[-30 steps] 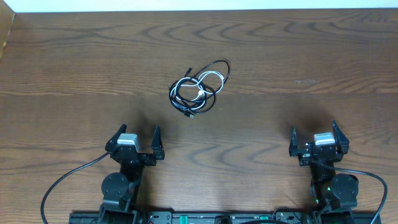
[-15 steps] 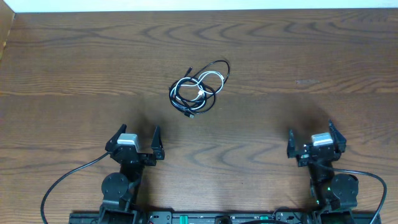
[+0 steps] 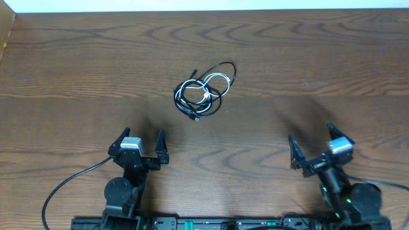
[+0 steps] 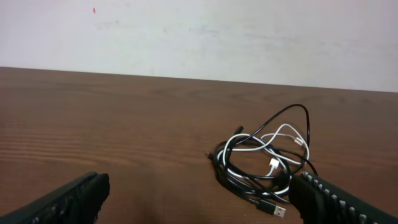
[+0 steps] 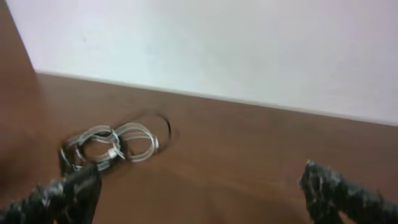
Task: Untangle cables
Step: 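Raise the right gripper and swing it toward the cable bundle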
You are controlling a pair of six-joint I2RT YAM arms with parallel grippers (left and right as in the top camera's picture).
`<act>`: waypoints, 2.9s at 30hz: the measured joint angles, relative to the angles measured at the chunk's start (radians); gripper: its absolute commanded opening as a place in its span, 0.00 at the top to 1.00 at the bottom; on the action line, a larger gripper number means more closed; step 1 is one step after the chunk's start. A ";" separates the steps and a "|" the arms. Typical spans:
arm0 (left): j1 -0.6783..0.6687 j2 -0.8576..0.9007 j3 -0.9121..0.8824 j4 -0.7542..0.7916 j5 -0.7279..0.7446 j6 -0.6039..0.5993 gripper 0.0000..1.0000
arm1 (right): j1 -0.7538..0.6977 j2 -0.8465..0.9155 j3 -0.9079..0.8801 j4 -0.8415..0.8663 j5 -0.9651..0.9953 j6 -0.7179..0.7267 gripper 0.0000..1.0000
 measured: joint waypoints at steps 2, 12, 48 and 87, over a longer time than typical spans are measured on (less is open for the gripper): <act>0.000 0.000 0.000 0.001 0.000 0.000 0.02 | 0.000 0.017 0.106 -0.070 -0.005 0.014 0.01; 0.000 0.000 0.003 -0.004 0.000 0.000 0.02 | 0.000 0.386 0.657 -0.485 -0.016 0.076 0.01; 0.000 0.000 0.005 -0.005 0.000 0.000 0.02 | 0.000 1.477 1.107 -1.054 -0.237 0.149 0.99; 0.000 0.000 0.005 -0.005 0.000 0.000 0.02 | 0.266 1.503 0.814 -0.439 -0.210 0.309 0.01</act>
